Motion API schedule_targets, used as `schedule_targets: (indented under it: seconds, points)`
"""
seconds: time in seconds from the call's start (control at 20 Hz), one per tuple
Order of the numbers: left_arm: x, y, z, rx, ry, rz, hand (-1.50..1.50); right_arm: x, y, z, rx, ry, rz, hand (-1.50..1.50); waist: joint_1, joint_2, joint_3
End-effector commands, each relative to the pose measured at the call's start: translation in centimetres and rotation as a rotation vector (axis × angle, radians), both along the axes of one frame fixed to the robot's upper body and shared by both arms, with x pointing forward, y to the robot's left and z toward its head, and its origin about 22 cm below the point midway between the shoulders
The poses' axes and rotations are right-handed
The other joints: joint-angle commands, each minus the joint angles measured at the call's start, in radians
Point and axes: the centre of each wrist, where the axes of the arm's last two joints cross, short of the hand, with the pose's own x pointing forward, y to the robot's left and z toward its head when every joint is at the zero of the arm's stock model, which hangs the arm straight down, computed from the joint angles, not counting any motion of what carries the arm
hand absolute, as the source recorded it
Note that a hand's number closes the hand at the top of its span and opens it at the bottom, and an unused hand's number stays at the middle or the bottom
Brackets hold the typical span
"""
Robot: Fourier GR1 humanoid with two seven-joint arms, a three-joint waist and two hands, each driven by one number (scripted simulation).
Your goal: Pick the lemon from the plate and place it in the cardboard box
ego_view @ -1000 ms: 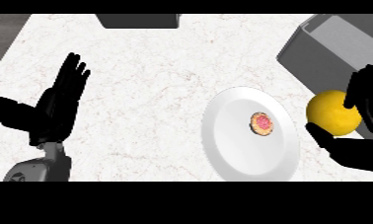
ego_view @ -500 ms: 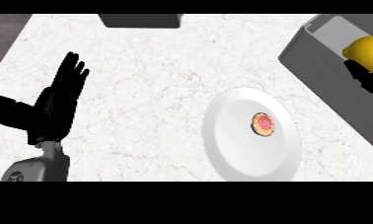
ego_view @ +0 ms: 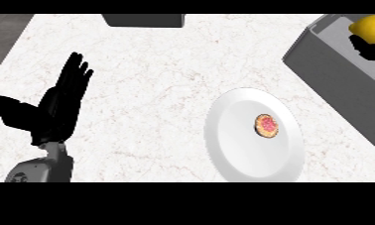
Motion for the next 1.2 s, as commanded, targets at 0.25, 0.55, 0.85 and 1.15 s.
schedule_targets:
  seconds: [0.25,0.55,0.85,1.15]
  points:
    - [0.0,-0.4,-0.1,-0.006,-0.013,-0.036,0.0,1.6,-4.4,-4.5,-0.331,0.415,-0.139,-1.5,0.037,0.014,0.0]
    - [0.2,-0.2,-0.3,0.01,-0.023,-0.022,0.0,3.1,-5.3,-6.9,-0.096,0.337,-0.039,-1.5,0.016,0.007,0.001]
    - [0.6,-0.5,-0.5,-0.013,-0.007,-0.023,0.0,4.4,-4.3,-4.0,0.14,-0.078,0.059,-1.5,0.009,0.007,0.003]
    - [-0.5,-0.4,-0.6,0.006,-0.005,-0.016,0.0,4.4,-6.6,-2.2,0.496,-0.079,0.119,-1.5,0.01,0.001,0.001]
